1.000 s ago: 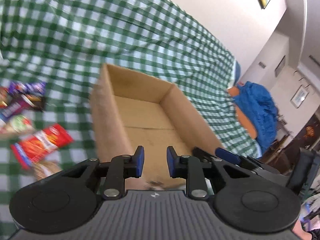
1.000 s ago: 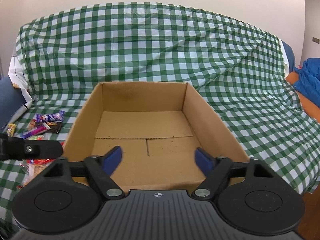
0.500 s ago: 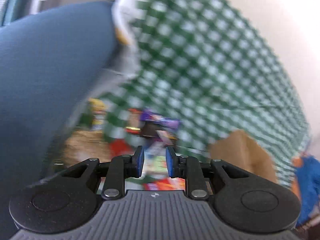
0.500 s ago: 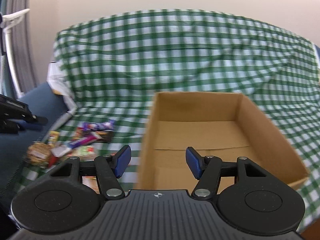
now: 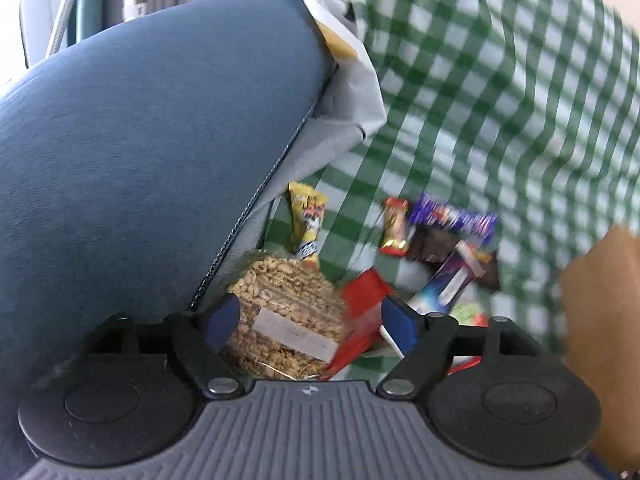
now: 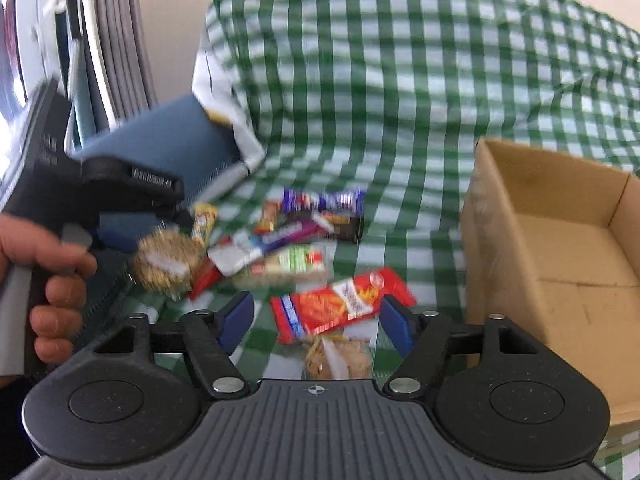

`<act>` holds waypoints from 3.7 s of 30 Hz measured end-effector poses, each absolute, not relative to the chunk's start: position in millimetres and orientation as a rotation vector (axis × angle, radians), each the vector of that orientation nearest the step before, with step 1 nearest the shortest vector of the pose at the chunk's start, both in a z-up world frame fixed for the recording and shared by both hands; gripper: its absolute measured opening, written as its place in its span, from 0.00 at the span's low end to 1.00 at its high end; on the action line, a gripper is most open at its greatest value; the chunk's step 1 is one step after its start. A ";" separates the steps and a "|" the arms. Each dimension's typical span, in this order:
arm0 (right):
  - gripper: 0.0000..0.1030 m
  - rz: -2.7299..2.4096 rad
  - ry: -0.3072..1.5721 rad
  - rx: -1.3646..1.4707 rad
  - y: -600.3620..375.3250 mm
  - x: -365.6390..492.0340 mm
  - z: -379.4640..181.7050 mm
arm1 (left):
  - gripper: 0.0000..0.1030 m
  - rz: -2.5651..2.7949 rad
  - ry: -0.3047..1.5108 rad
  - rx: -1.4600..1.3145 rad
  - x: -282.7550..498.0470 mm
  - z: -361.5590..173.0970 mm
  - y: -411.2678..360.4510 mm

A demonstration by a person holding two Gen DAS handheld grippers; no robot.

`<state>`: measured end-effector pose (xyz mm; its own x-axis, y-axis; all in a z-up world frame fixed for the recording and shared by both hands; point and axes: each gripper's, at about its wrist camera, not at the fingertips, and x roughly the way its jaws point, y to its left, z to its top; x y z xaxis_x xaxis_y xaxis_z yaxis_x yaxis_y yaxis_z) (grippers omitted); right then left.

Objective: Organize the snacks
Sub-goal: 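Grasp the clear cookie bag with the right gripper while the left grasps the puffed-grain bag, then lift both bags and carry them over the cardboard box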

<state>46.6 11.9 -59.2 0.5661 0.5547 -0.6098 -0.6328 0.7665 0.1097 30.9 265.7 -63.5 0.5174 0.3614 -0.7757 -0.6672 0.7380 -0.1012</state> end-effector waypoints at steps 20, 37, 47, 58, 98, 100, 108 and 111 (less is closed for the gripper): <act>0.39 0.644 0.872 -0.190 11.0 51.1 -111.5 | 0.35 0.624 0.787 -0.357 18.3 -43.2 263.9; 0.33 0.643 0.843 -0.195 -0.6 38.9 -105.7 | 0.31 0.255 0.933 -0.668 30.9 -56.0 248.5; 0.38 0.630 0.869 -0.189 1.7 42.9 -113.4 | 0.78 0.202 0.987 -0.606 56.0 -66.4 217.9; 0.34 0.598 0.895 -0.222 0.3 43.2 -108.4 | 0.94 0.262 1.198 -0.422 97.0 -111.7 159.9; 0.40 0.591 0.963 -0.284 2.5 41.1 -124.9 | 0.84 0.211 1.264 -0.399 77.1 -112.0 176.2; 0.40 0.593 0.960 -0.293 4.2 40.1 -126.7 | 0.84 0.204 1.268 -0.382 77.5 -112.9 174.0; 0.32 0.592 0.892 -0.312 7.2 33.9 -118.0 | 0.82 0.190 1.185 -0.423 74.0 -100.5 180.0; 0.31 0.596 0.834 -0.310 1.5 28.4 -105.6 | 0.82 0.179 1.122 -0.444 70.2 -90.0 181.5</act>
